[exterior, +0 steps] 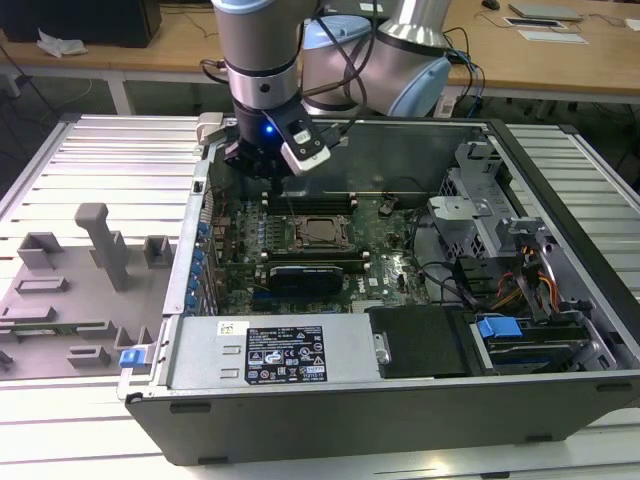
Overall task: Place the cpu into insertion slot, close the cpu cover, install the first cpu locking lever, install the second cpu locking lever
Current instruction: 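Install the first cpu locking lever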
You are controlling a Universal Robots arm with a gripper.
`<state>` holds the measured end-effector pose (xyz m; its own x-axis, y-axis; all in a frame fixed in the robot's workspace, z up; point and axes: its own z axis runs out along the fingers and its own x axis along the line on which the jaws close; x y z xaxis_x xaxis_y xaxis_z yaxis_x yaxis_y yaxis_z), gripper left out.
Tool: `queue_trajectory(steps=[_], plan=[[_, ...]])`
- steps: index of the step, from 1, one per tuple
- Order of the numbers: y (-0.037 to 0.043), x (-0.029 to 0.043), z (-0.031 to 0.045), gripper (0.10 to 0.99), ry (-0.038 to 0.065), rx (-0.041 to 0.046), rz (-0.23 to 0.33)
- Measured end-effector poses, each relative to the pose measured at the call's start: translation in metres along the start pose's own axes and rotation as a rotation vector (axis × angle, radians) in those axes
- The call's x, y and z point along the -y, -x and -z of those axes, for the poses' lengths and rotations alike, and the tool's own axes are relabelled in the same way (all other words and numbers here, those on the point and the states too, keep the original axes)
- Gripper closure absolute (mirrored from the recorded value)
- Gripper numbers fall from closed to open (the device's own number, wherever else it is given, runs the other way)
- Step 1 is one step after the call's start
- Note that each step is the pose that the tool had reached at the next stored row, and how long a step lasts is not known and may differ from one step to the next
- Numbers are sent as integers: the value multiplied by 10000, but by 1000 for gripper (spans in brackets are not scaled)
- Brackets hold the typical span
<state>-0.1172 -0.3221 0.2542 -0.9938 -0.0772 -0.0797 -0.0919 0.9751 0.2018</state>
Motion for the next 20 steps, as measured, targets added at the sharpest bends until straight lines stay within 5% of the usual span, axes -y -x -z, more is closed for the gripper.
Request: queue_trajectory(steps=[8, 20], plan=[[165, 24, -8, 980, 0, -10, -2], [640, 131, -26, 980, 9, -120, -23]])
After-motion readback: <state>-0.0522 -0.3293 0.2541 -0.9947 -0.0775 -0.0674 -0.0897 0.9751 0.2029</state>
